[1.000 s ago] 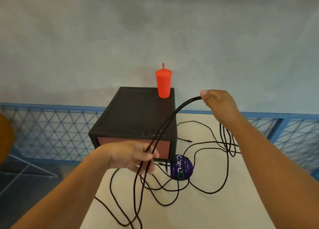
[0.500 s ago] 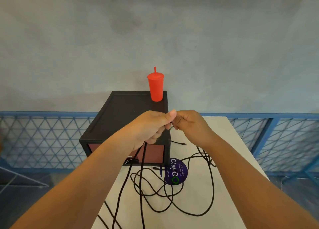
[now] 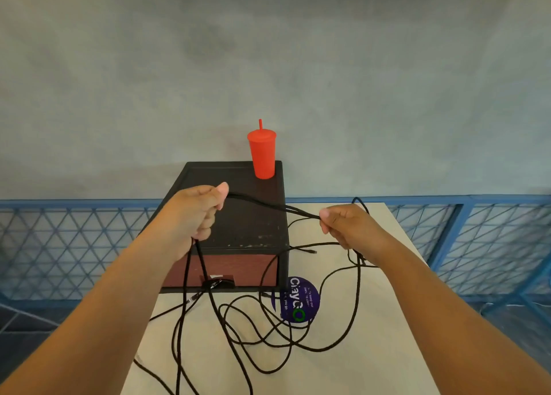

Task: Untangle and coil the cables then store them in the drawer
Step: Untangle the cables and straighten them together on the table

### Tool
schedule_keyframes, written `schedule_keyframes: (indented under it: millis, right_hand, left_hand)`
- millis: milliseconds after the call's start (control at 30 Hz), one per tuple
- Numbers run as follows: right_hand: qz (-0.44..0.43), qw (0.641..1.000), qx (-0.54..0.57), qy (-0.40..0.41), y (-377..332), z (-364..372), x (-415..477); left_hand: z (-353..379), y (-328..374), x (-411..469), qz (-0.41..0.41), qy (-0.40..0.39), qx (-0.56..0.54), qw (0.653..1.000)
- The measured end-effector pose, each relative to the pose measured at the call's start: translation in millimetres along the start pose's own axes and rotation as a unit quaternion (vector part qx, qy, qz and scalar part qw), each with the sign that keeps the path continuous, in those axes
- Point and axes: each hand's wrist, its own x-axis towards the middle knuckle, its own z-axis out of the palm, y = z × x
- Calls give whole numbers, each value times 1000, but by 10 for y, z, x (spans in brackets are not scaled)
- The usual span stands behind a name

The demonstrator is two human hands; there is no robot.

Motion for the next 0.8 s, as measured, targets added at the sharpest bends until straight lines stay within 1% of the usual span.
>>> schedule_keyframes:
  millis: [67, 100, 167, 233, 333, 433, 533, 600, 700, 800]
  right_hand:
    - [12, 1000, -20, 1, 24, -10, -1]
    - [15, 1000, -23, 4, 36, -12, -6]
    - [17, 999, -26, 11, 65, -14, -17]
    - [9, 999, -34, 13, 85, -2, -28]
    - [-26, 997, -76, -9, 34, 110, -38]
    - [-68, 991, -103, -47, -68, 268, -16]
    - [-93, 990, -91, -59, -126, 357, 18]
    - [-87, 994, -58, -40, -131, 349, 25]
    - [-63, 998, 5, -20, -144, 267, -8]
    - [-38, 998, 46, -16, -133, 156, -46]
  left_hand:
    - [-70, -60, 18, -9, 0, 15, 1000]
    - [-98, -91, 18, -13, -11, 43, 999]
    - [-167, -147, 9, -18, -60, 168, 984]
    - [-189, -166, -9, -24, -130, 275, 952]
    - [-22, -125, -49, -48, -215, 314, 924]
    - [329, -55, -80, -24, -259, 339, 904]
    - [587, -15, -75, 44, -255, 349, 901]
    - [657, 11, -58, 86, -236, 336, 908]
    - [673, 61, -44, 116, -207, 295, 926]
    - [623, 108, -7, 124, -143, 267, 945]
